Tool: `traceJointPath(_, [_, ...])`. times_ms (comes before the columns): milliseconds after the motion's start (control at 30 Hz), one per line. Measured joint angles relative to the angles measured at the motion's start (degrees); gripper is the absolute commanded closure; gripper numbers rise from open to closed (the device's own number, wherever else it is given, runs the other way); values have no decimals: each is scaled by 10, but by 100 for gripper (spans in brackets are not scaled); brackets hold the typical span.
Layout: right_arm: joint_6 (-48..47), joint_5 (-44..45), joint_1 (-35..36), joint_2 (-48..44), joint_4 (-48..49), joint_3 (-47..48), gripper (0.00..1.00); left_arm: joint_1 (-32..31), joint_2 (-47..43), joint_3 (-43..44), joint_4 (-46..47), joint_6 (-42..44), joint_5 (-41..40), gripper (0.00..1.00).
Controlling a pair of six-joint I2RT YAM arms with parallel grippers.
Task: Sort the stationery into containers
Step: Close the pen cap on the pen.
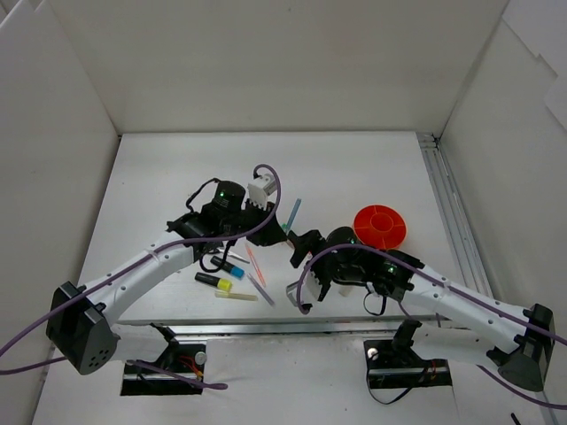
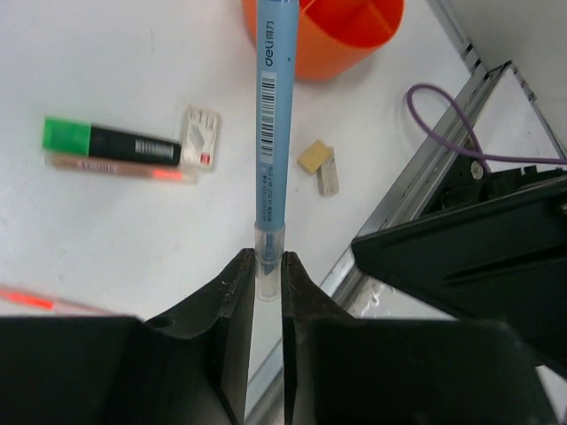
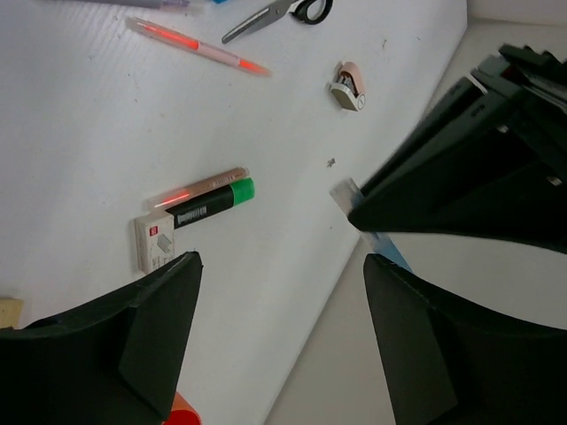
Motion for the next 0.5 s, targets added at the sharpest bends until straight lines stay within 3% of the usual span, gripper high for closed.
traceJointPath(200, [-5, 20, -11, 18, 8, 17, 13, 0, 14, -12, -64, -23, 7, 100])
traceJointPath(500, [-2, 13, -25, 56, 40, 18, 19, -1, 21, -12, -89, -35, 56, 100])
